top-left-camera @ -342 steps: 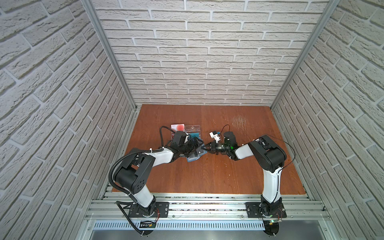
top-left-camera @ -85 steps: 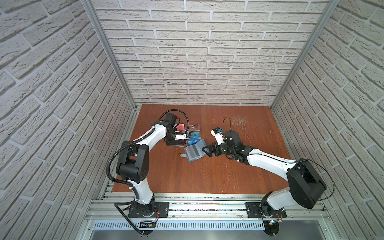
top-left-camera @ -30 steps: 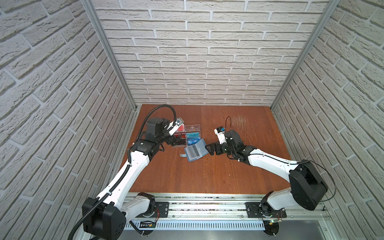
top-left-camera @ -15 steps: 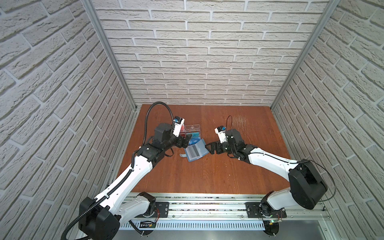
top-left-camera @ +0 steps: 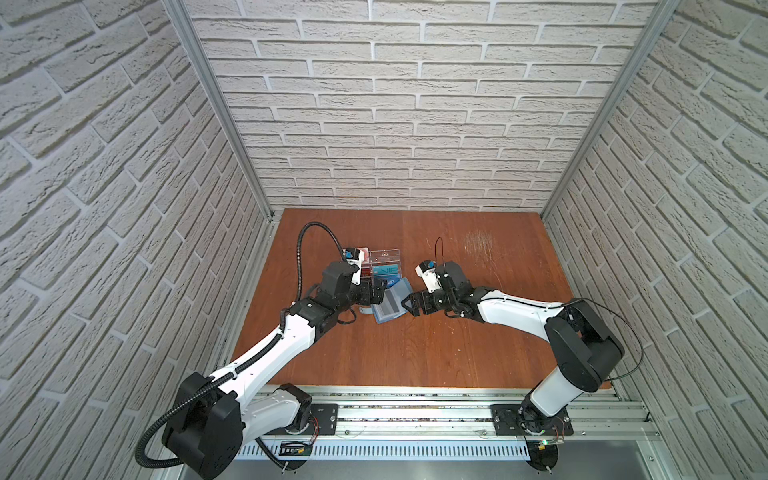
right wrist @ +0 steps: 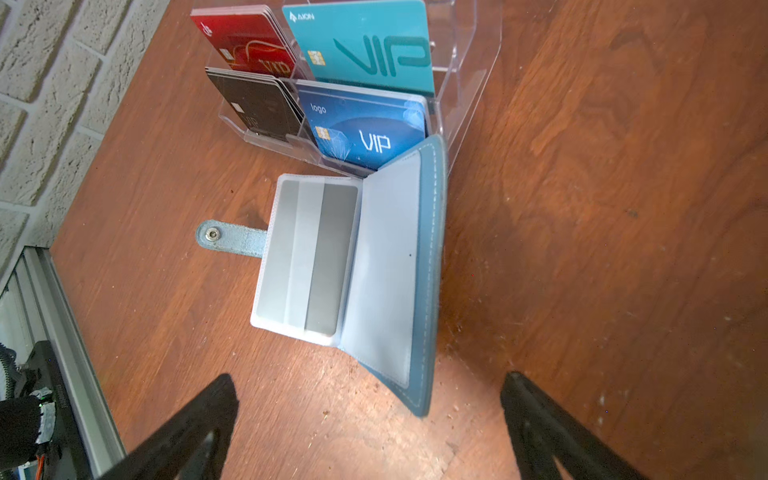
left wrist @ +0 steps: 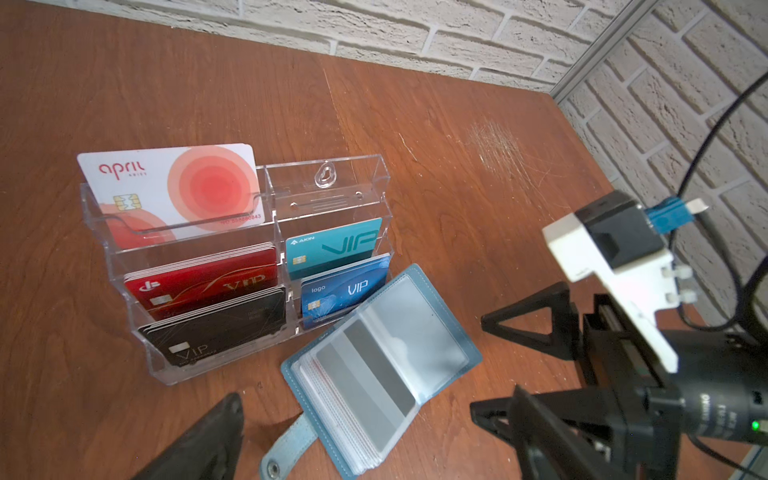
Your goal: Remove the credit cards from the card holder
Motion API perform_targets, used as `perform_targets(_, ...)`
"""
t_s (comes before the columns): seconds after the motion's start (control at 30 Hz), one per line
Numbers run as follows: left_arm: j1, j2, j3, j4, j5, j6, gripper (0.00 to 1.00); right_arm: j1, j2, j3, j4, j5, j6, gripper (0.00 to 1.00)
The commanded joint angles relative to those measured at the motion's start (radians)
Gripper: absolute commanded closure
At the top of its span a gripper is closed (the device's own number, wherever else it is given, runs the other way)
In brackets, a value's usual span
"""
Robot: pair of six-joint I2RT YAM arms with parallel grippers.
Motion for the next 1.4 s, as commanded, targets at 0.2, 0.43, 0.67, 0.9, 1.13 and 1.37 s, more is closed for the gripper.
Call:
perform_targets(0.2,0.113,0.087,-0.077,0.122,0.145,-0.138,0.02,0.056,0.075,0.076,0.012,0.008,-0.038,0.00)
perform_targets(0.43,0.096,0.109,-0.072,0.033,0.030,-0.111,0.02,0.116,0.121,0.146,-0.056,0.116,-0.088,0.00)
perform_targets(0.67,0.099,0.103,-0.081,0.007,0.011,-0.122,0.02,0.147,0.178,0.205,-0.095,0.173,-0.098,0.00)
perform_targets(0.9,0.103,0.060,-0.122,0.024,-0.031,-0.100,0.02,0.181,0.235,0.261,-0.137,0.227,-0.099,0.00)
perform_targets(1.13,0.130,-0.023,-0.164,0.026,-0.048,-0.106,0.02,0.186,0.269,0.295,-0.173,0.270,-0.085,0.00)
perform_targets(1.37,0.173,-0.042,-0.192,0.054,-0.015,-0.162,0.02,0.184,0.277,0.315,-0.212,0.326,-0.089,0.00)
